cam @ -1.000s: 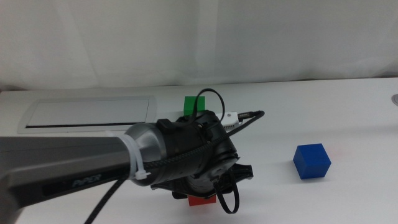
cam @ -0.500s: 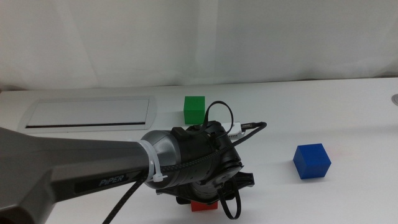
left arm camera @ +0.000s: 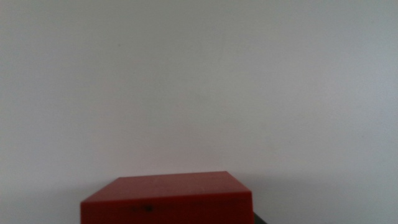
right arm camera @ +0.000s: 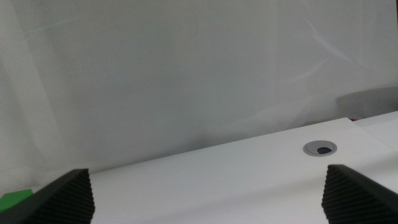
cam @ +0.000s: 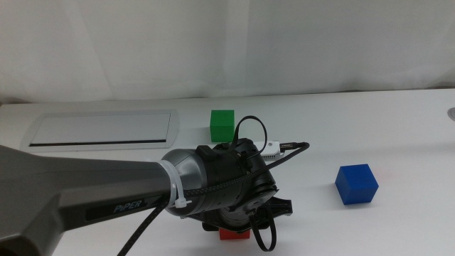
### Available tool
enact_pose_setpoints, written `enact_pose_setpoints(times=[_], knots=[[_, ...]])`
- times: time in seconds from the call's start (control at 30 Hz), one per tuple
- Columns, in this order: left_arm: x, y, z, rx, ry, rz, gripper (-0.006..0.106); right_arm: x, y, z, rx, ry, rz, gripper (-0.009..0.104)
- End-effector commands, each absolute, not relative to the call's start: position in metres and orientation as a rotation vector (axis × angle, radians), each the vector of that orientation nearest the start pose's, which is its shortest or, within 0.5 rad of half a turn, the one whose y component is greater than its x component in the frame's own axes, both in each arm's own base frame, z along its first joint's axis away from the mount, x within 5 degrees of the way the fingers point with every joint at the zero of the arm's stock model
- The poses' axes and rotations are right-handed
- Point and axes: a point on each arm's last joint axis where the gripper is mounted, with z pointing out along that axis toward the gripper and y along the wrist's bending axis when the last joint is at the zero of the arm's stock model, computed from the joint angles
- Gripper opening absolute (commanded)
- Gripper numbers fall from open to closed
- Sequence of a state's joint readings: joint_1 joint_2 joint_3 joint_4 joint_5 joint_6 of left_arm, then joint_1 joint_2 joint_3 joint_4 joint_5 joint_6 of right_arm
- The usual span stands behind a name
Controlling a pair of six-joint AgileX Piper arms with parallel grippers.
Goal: Stack red cubes first, then green, then blue cubes in a specific spot.
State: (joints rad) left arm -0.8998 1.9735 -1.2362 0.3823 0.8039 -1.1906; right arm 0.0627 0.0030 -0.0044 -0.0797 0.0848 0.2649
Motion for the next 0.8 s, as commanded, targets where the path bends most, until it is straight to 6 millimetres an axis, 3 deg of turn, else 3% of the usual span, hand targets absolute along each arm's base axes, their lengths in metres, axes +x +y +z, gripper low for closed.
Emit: enact_pose_setpoints(times=[0.0, 0.13, 0.17, 0.2, 0.47, 0.67, 0.77], knots=[[0.250, -0.279, 0.145, -0.040, 2.834, 0.067, 0.031, 0.056, 0.003, 0.196, 0.099, 1.563, 0.183, 0.103], [0.250, -0.279, 0.145, -0.040, 2.834, 0.067, 0.065, 0.056, 0.003, 0.196, 0.099, 1.563, 0.183, 0.103], [0.249, -0.279, 0.146, -0.045, 2.836, 0.064, 0.083, 0.056, 0.003, 0.196, 0.099, 1.563, 0.183, 0.103], [0.250, -0.280, 0.148, -0.046, 2.833, 0.057, 0.090, 0.056, 0.003, 0.196, 0.097, 1.563, 0.181, 0.103], [0.257, -0.288, 0.167, -0.003, 2.778, -0.015, 0.093, 0.056, 0.003, 0.196, 0.097, 1.563, 0.181, 0.103], [0.268, -0.299, 0.206, 0.162, 2.675, -0.090, 0.093, 0.056, 0.003, 0.196, 0.097, 1.561, 0.182, 0.103], [0.275, -0.295, 0.232, 0.222, 2.590, -0.109, 0.093, 0.056, 0.003, 0.196, 0.097, 1.561, 0.182, 0.103]])
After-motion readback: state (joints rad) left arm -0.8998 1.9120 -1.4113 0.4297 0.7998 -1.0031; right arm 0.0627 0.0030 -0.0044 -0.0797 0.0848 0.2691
